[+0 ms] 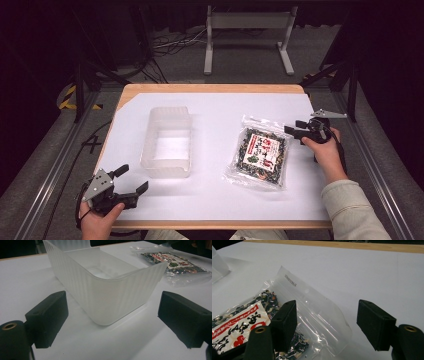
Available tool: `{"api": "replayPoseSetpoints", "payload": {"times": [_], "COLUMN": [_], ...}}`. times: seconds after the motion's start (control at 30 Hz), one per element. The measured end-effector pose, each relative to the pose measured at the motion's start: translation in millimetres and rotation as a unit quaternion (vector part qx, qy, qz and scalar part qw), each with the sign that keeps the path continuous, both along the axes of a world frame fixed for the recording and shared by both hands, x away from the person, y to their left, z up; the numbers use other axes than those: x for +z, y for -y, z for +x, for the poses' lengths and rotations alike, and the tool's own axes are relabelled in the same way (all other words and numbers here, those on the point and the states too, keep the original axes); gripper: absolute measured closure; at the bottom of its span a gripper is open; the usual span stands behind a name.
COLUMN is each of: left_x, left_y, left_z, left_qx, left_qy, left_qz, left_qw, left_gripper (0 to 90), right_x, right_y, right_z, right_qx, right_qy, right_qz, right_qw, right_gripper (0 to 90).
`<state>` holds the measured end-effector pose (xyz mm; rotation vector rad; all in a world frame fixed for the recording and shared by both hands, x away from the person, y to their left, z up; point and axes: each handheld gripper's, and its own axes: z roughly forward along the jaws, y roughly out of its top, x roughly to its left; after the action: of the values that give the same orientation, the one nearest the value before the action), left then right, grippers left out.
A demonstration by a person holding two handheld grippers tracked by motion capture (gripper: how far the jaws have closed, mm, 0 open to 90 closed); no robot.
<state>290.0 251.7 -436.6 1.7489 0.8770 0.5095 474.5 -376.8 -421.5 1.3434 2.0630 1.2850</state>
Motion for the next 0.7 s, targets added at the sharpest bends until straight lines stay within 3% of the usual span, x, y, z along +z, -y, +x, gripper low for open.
{"api": "replayPoseSetpoints", "payload": {"times": [0.2,0.7], "left_x": [-0.3,-1.0], "left_y": [0.1,1.3], "left_z": [0.2,0.6], "left_qx": [0.0,-0.003], "left_qy": [0.001,-0.001], "left_qz": [-0.001,0.004], "left_qw": [1.0,1.0], "left_gripper": [10.4,10.3], "right_x": [-3.7,-13.7], "right_y": [-0.7,0.0], "right_z": [1.9,6.7], "right_qx": [0.005,0.003], "right_qy": [-0.015,-0.052], "right_qz": [0.017,0.013], "right_qw": [0.9997,0.9986], "right_gripper": [34.5,36.7]}}
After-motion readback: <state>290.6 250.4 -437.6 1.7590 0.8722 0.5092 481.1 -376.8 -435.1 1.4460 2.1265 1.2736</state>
